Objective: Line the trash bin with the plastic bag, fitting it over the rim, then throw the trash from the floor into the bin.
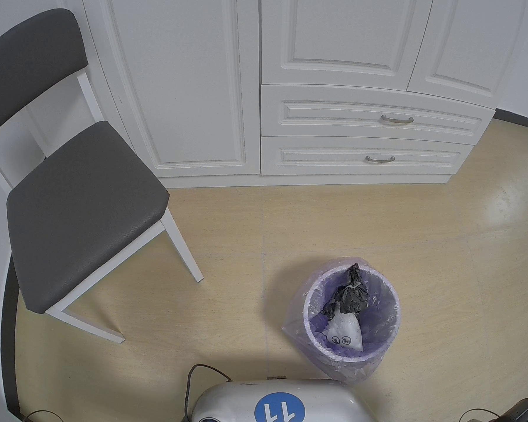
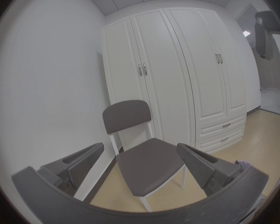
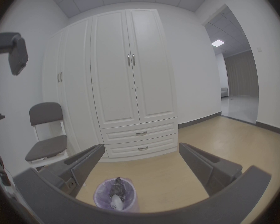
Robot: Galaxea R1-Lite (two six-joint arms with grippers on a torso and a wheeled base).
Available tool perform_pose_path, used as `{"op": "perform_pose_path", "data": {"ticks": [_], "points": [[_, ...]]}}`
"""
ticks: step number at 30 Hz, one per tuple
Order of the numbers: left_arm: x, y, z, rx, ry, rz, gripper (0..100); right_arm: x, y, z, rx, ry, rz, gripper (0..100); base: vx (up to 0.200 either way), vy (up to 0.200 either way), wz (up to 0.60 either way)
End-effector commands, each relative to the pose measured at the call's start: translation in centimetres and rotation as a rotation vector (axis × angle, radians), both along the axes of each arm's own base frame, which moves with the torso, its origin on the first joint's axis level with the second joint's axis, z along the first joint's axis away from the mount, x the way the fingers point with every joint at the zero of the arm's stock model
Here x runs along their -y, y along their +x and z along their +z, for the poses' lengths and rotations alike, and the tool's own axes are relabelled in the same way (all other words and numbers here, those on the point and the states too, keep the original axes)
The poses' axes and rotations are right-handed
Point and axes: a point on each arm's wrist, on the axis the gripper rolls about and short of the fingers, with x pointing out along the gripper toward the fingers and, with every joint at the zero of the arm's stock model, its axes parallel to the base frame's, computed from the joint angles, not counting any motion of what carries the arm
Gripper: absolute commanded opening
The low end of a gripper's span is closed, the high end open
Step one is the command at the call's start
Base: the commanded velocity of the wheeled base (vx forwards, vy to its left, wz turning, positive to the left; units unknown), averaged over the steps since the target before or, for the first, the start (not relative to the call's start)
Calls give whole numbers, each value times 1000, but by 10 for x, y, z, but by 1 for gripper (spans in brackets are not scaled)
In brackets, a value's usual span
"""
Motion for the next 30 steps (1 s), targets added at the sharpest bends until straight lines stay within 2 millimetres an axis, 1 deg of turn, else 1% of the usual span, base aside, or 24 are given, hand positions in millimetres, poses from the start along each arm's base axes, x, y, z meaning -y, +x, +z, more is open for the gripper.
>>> {"op": "perform_pose_path", "data": {"ticks": [1,4,5,7,8,9,10,11,12,15,19,23,30], "points": [[2,7,-27,-38,-24,-7,100,0,2,-8,-18,-36,-13,100,0,0,0],[2,7,-27,-38,-24,-7,100,0,2,-8,-18,-36,-13,100,0,0,0],[2,28,-61,-161,-74,-23,100,0,3,-12,-55,-16,-5,100,0,0,0],[2,39,-80,-209,-76,-21,100,0,5,-20,-139,-8,-11,100,0,0,0],[2,40,-82,-210,-78,-22,100,0,5,-21,-149,-7,-14,100,0,0,0],[2,46,-94,-210,-77,-25,100,1,6,-27,-207,-8,-38,100,0,0,0],[2,48,-97,-210,-77,-25,100,1,6,-28,-219,-8,-46,100,0,0,0],[2,52,-104,-204,-77,-33,100,1,7,-31,-246,-10,-59,100,0,0,0],[3,52,-106,-214,-79,-38,100,1,7,-33,-273,-18,-62,100,0,0,0],[3,52,-110,-251,-112,-49,100,1,7,-34,-280,-32,-68,100,0,0,0],[3,52,-112,-263,-116,-74,100,1,7,-34,-282,-34,-70,100,0,0,0],[5,53,-111,-265,-128,-154,100,1,7,-34,-284,-53,-73,100,0,0,0],[5,53,-112,-264,-143,-167,100,1,7,-34,-283,-51,-61,100,0,0,0]]}}
